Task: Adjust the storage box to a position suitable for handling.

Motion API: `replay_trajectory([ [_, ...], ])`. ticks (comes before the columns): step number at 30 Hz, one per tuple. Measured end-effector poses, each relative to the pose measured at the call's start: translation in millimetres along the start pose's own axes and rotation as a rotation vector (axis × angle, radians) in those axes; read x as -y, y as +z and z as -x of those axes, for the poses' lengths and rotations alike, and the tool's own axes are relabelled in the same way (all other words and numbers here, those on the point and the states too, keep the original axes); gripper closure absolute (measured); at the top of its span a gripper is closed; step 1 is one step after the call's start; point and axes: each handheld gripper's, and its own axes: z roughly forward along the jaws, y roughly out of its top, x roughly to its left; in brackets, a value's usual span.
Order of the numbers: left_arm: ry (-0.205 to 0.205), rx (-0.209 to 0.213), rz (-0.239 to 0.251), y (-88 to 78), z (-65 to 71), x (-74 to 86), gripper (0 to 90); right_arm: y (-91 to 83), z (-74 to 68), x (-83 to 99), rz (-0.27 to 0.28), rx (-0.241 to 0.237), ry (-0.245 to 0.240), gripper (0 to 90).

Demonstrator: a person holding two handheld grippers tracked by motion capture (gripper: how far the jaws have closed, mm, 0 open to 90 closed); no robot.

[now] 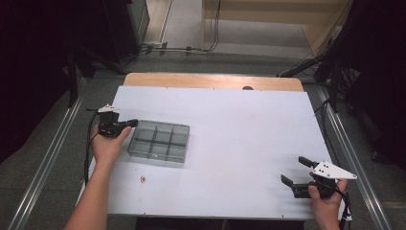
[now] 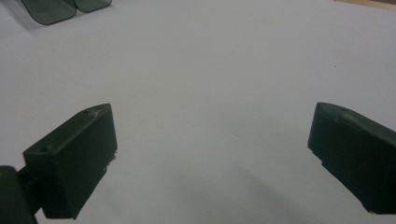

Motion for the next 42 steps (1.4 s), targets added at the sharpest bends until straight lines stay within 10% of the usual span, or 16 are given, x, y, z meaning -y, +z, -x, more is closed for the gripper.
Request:
replay_trajectory([
  [42, 0.129, 0.156, -0.102, 18.4, 80.5, 4.7, 90.0, 0.2, -1.3, 0.0, -0.006, 0.005, -0.010, 0.0],
])
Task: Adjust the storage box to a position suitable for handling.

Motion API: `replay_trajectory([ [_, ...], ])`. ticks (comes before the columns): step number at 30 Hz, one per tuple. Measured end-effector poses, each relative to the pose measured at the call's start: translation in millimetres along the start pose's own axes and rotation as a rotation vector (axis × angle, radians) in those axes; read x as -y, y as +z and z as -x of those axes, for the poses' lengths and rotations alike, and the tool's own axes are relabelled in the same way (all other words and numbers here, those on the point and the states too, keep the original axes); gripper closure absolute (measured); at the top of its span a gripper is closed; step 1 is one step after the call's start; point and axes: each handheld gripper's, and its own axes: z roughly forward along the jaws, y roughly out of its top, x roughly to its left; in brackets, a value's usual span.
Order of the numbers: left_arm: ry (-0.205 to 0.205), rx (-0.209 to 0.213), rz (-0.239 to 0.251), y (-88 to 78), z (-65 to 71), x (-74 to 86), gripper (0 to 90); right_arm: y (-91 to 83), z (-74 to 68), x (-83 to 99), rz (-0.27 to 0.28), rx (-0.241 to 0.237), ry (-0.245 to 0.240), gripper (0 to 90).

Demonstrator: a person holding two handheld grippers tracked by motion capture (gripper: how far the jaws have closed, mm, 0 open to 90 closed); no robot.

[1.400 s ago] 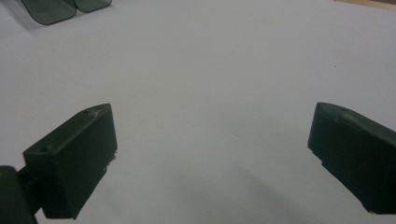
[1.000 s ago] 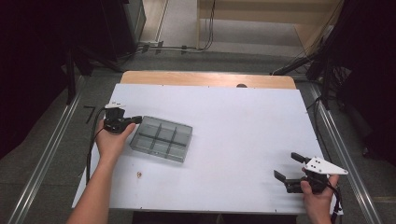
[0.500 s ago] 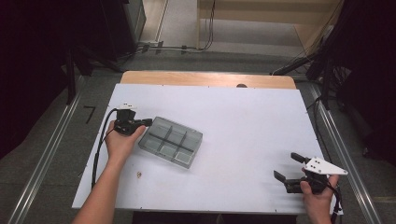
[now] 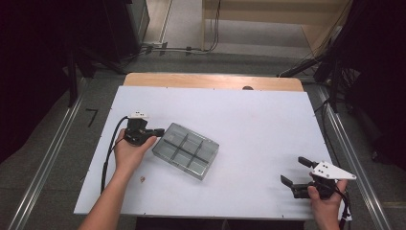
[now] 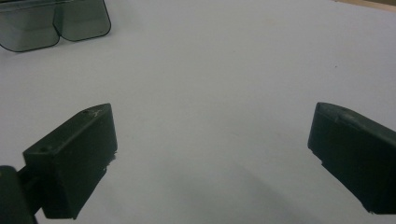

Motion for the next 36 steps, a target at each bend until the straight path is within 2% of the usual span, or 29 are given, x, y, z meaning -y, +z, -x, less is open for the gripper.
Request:
replay_trajectory([
  [4, -0.008, 0.025, -0.002, -3.7, 6.9, 5.9, 90.0, 0.0, 0.0, 0.0, 0.000, 0.000, 0.000, 0.0],
  [10, 0.001, 0.039, 0.007, -10.9, 18.1, 17.7, 90.0, 0.1, -0.1, 0.0, -0.001, 0.001, 0.001, 0.0],
  [19, 0.015, 0.046, 0.022, -16.9, 30.5, 30.8, 90.0, 0.5, -0.2, -0.1, -0.004, 0.001, -0.003, 0.0],
  [26, 0.010, 0.046, 0.044, -20.5, 40.6, 41.3, 90.0, 0.7, -0.3, -0.1, -0.002, 0.002, -0.004, 0.0],
  [32, 0.038, 0.050, 0.047, -24.4, 53.1, 49.7, 90.0, 0.5, -0.6, -0.1, -0.006, 0.005, 0.001, 0.0],
  [36, 0.037, 0.052, 0.064, -28.2, 58.4, 54.5, 90.0, 0.8, -0.6, -0.2, -0.006, 0.004, -0.004, 0.0],
])
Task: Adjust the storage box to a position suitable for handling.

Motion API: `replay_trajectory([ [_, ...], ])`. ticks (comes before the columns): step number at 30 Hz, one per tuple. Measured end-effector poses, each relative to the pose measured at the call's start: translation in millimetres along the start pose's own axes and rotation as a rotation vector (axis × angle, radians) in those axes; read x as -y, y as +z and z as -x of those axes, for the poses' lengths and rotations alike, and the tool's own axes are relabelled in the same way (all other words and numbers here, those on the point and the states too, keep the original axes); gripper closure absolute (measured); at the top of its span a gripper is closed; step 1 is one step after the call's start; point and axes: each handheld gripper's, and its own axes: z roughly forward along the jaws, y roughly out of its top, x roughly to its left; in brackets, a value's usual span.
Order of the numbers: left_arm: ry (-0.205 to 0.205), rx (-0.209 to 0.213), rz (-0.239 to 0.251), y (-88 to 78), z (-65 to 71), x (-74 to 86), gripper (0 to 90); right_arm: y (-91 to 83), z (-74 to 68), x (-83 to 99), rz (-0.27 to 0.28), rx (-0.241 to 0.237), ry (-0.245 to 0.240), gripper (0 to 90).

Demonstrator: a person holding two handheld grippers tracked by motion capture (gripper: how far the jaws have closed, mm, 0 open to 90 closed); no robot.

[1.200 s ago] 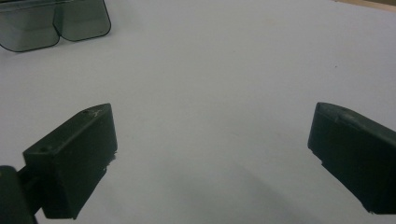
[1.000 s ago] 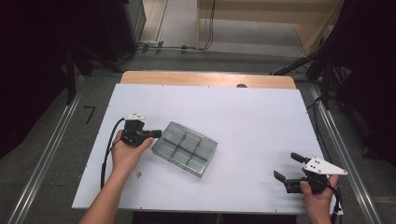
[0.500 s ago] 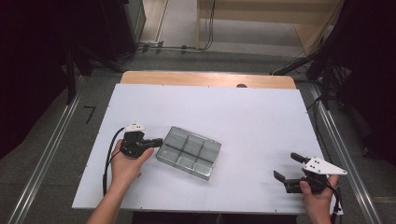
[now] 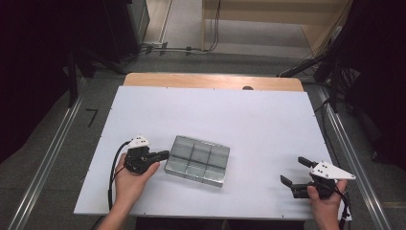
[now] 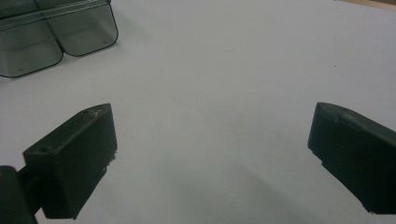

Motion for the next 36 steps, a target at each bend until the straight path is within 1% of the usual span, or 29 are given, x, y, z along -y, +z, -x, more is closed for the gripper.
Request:
replay_trajectory([
  [2, 0.002, 0.004, 0.007, -1.9, 3.8, 2.5, 90.0, 0.0, 0.1, 0.0, -0.001, 0.001, 0.000, 0.0],
  [3, 0.004, 0.009, 0.013, -3.2, 7.9, 5.3, 90.0, 0.1, 0.1, 0.0, -0.001, 0.001, 0.000, 0.0],
  [4, 0.004, 0.009, 0.013, -3.2, 7.9, 5.3, 90.0, 0.1, 0.1, 0.0, -0.001, 0.001, 0.000, 0.0],
  [7, 0.013, 0.018, 0.011, -4.2, 13.4, 8.4, 90.0, 0.3, 0.1, 0.0, -0.004, 0.003, -0.001, 0.0],
  [11, 0.017, 0.035, 0.020, -5.7, 20.9, 12.3, 90.0, 0.7, 0.0, -0.1, -0.008, 0.004, -0.003, 0.0],
  [13, 0.019, 0.038, 0.025, -6.8, 24.1, 14.5, 90.0, 0.9, 0.0, -0.1, -0.008, 0.003, -0.006, 0.0],
  [17, 0.022, 0.030, 0.043, -7.6, 30.0, 18.9, 90.0, 0.8, 0.2, -0.1, -0.007, -0.004, -0.007, 0.0],
  [21, 0.028, 0.025, 0.062, -4.4, 34.9, 21.5, 90.0, 1.1, 0.9, -0.2, -0.010, -0.010, 0.001, 0.0],
  [22, 0.031, 0.020, 0.058, -3.0, 36.3, 21.8, 90.0, 1.1, 0.9, -0.2, -0.010, -0.010, 0.001, 0.0],
  [23, 0.035, 0.012, 0.064, -2.0, 37.4, 22.5, 90.0, 1.4, 0.6, -0.3, -0.014, -0.009, 0.007, 0.0],
  [28, 0.029, 0.008, 0.077, -1.0, 39.8, 24.2, 90.0, 2.1, 0.3, -0.5, -0.022, -0.003, 0.006, 0.0],
  [36, 0.044, 0.023, 0.082, 3.3, 48.4, 23.3, 90.0, 2.5, 0.7, -0.6, -0.024, -0.006, 0.006, 0.1],
])
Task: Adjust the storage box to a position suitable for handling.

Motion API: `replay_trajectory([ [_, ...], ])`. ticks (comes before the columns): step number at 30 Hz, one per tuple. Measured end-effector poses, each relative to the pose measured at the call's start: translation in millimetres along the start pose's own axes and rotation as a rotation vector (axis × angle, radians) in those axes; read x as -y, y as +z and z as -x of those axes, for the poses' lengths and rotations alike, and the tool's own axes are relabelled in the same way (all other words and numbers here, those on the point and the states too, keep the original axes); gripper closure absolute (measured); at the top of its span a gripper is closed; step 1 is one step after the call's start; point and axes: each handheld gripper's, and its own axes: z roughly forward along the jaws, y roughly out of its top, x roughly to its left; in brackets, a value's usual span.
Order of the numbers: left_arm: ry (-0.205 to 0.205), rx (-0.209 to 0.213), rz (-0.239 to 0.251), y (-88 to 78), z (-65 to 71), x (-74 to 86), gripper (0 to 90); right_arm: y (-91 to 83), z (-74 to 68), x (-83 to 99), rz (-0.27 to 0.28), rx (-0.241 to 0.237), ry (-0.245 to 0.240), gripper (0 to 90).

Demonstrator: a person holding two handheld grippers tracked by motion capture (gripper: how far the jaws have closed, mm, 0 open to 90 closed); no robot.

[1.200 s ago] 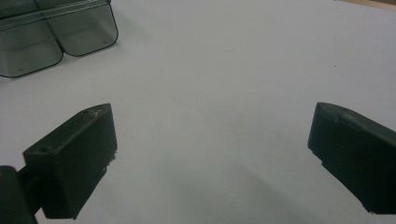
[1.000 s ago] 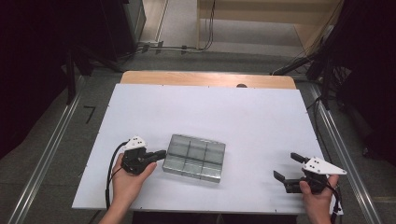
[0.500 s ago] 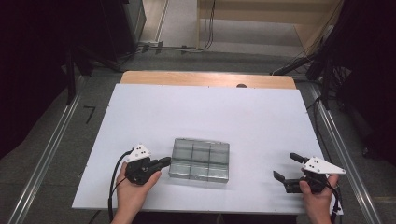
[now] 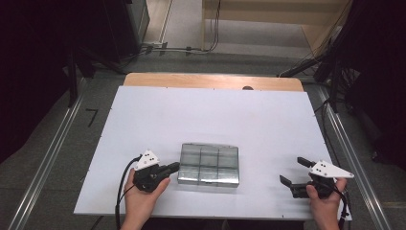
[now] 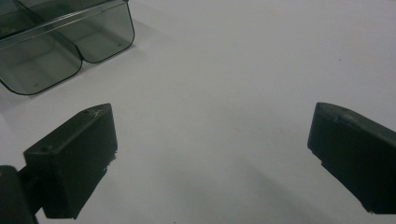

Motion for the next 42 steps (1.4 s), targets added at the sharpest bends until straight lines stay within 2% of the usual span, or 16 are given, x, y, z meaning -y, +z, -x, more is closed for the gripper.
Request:
replay_trajectory([
  [8, 0.008, 0.011, 0.006, 5.9, 6.6, -1.5, 90.0, 0.0, 0.1, 0.0, 0.000, -0.003, -0.002, 0.1],
  [14, 0.010, 0.010, 0.024, 10.7, 6.3, -2.2, 90.0, 0.4, 0.1, -0.1, 0.001, -0.008, -0.009, 0.5],
  [18, 0.024, 0.021, 0.027, 9.5, 3.7, -2.0, 90.0, -1.7, 2.5, 0.2, 0.017, -0.033, 0.016, 2.5],
  [19, 0.026, 0.013, 0.038, 8.4, 3.7, -2.0, 86.8, -2.4, 3.3, 0.2, 0.022, -0.043, 0.023, 2.6],
  [20, 0.031, 0.006, 0.048, 6.9, 3.6, -2.1, 79.7, -3.2, 4.1, 0.4, 0.026, -0.048, 0.029, 2.7],
  [22, 0.039, 0.008, 0.063, 2.8, 3.1, -2.4, 75.5, -4.3, 5.2, 0.4, 0.029, -0.057, 0.042, 2.8],
  [26, 0.072, 0.037, 0.101, -5.9, 4.8, -3.7, 67.6, -6.7, 5.1, -0.1, 0.036, -0.078, 0.055, 2.8],
  [28, 0.085, 0.055, 0.120, -8.7, 7.1, -4.8, 58.0, -8.2, 5.2, -1.0, 0.038, -0.086, 0.061, 3.4],
  [31, 0.102, 0.091, 0.134, -10.4, 9.1, -6.2, 45.8, -9.4, 3.9, -2.3, 0.039, -0.062, 0.064, 6.3],
  [34, 0.078, 0.127, 0.150, -10.3, 8.2, -7.1, 33.3, -12.0, 0.2, -5.8, 0.042, -0.057, 0.074, 13.9],
  [36, 0.076, 0.138, 0.157, -10.7, 7.9, -7.3, 21.3, -14.1, -5.9, -14.8, 0.035, -0.065, 0.064, 25.1],
  [37, 0.072, 0.141, 0.157, -11.0, 7.6, -7.4, 21.3, -14.1, -5.9, -14.8, 0.035, -0.065, 0.064, 25.1],
  [38, 0.066, 0.145, 0.157, -11.5, 7.1, -7.5, 17.4, -14.1, -8.2, -18.4, 0.028, -0.064, 0.061, 29.0],
  [39, 0.063, 0.153, 0.159, -12.1, 6.7, -7.3, 11.2, -13.3, -12.9, -25.5, 0.018, -0.053, 0.063, 44.2],
  [42, 0.053, 0.161, 0.164, -13.1, 5.8, -7.7, 7.3, -9.8, -19.4, -34.6, -0.029, -0.032, 0.042, 59.1],
])
